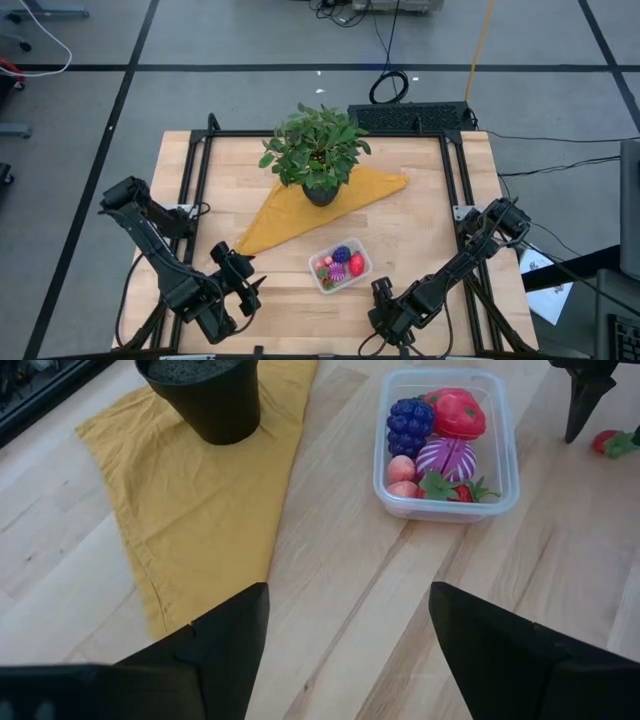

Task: Pick and placing Produce into tupperware
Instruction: Put the strawberry into the transparent bin

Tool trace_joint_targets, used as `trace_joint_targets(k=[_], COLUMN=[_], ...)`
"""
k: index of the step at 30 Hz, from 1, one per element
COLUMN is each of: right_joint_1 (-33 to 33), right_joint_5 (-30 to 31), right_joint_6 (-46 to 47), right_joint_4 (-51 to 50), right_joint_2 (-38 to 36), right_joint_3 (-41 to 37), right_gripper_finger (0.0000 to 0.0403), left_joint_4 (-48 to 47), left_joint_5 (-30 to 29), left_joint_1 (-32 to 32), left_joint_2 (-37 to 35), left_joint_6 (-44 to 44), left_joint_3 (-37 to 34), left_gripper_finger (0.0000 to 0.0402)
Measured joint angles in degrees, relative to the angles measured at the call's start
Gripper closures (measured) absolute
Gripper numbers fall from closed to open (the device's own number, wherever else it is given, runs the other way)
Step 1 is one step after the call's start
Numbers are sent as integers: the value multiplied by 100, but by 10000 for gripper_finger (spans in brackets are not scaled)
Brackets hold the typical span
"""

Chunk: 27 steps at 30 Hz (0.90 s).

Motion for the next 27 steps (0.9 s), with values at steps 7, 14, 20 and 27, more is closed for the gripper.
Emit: trace_joint_targets(k=[7,14,20,27], right_joint_1=[0,-2,0,0], right_joint_5=[0,0,0,-23], right_joint_6=[2,11,7,7], right_joint_4=[0,-31,-32,6], right_joint_2=[0,0,2,8], right_joint_3=[0,0,2,2], right_gripper_finger=[122,131,162,198], left_joint_4=[0,35,106,129], left_joint_5=[0,0,-2,-2], left_joint_1=[1,-1,1,1], left_joint_2=[0,0,0,0], left_joint_6=[0,2,36,35], left_joint_3=[0,0,0,0], left_gripper_finger=[124,124,123,123])
